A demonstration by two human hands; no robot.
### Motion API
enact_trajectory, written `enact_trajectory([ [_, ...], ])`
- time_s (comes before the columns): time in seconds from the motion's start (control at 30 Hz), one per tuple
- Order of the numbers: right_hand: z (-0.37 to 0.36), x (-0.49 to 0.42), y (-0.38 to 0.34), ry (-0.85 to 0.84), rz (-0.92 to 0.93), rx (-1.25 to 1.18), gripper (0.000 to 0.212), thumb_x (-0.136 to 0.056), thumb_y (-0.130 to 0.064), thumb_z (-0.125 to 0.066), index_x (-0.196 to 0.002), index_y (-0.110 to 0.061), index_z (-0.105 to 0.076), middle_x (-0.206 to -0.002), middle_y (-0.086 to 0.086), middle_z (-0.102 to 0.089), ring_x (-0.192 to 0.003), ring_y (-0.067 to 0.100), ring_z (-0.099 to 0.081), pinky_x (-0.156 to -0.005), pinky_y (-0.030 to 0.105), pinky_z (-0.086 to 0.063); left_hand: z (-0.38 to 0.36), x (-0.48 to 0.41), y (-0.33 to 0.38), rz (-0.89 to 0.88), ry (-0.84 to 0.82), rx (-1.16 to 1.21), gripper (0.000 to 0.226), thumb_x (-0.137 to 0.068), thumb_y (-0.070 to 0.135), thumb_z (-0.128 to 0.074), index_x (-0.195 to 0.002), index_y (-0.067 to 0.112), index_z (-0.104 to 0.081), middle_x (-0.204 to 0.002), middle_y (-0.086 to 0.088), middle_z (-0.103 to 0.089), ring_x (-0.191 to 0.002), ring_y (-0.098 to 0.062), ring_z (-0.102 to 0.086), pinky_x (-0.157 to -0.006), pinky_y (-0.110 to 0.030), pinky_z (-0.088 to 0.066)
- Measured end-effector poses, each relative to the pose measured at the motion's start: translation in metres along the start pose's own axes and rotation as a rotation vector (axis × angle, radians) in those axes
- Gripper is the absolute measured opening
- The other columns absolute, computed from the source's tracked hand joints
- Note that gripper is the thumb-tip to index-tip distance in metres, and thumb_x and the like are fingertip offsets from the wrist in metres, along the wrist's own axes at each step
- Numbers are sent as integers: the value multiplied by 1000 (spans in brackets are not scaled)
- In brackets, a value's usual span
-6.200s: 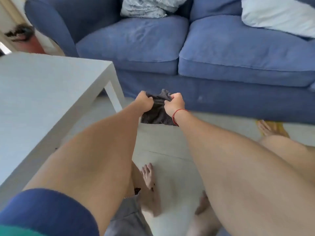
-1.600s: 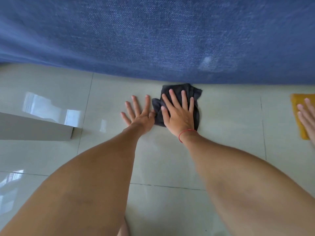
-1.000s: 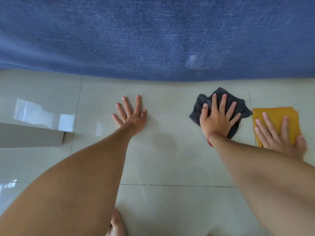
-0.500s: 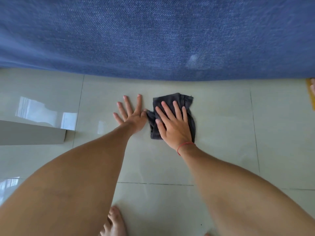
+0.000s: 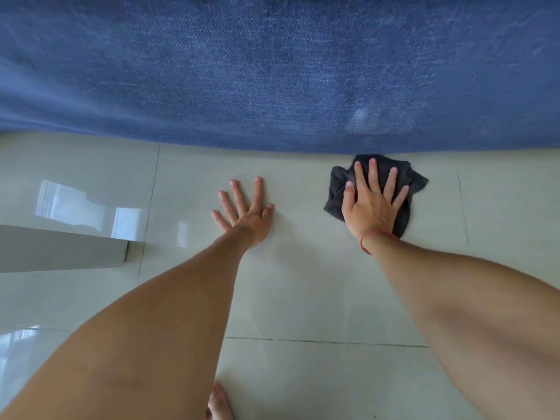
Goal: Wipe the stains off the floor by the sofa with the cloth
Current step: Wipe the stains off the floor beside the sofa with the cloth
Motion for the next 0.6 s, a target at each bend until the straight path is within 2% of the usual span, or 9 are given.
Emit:
enact_trajectory([
  [0.2,-20,3,-88,-66,323,62,51,-97,-43,-34,-147,-36,-31,-159,-12,-26,-149,33,-11,-115,64,-1,0,-2,-1,26,-12,-11,54,-96,46,-15,-143,53,12,-157,1,26,-143,-28,26,-112,-53,15],
  [0.3,-27,28,-97,-71,426,62,49,-97,-41,-37,-145,-35,-38,-157,-11,-31,-148,33,-18,-115,63,-6,0,-4,0,41,-30,-20,55,-96,41,-15,-144,53,10,-159,-1,21,-144,-30,22,-112,-54,12],
  [0.4,-27,61,-87,-60,489,57,46,-97,-39,-38,-142,-34,-44,-154,-9,-38,-146,32,-27,-117,59,-13,2,-2,-2,11,-30,41,59,-94,40,-18,-142,52,14,-155,2,30,-141,-26,30,-111,-52,17],
  [0.47,-27,80,-69,-64,513,69,46,-97,-39,-36,-141,-33,-46,-153,-9,-40,-145,30,-30,-117,55,-18,4,4,-6,-63,41,91,57,-96,46,-18,-145,49,12,-156,3,29,-142,-22,29,-113,-49,17],
  [0.53,-21,85,-43,-50,502,78,48,-96,-40,-32,-141,-31,-48,-152,-9,-42,-144,29,-32,-117,52,-21,10,12,-18,-119,190,125,57,-97,48,-18,-148,44,6,-159,1,20,-145,-21,21,-115,-47,12],
  [0.6,-13,79,-17,-25,424,97,50,-96,-41,-31,-141,-30,-48,-152,-7,-42,-143,29,-35,-115,52,-24,20,19,-48,-35,311,120,57,-97,48,-19,-148,43,4,-160,0,17,-146,-22,18,-114,-48,12],
])
Point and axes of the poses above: each hand's wrist, its own x-axis away from the middle knuckle, its own z-axis out of the back of the hand, y = z × x, the point moved 6 cm from there along -x, towards the middle knuckle
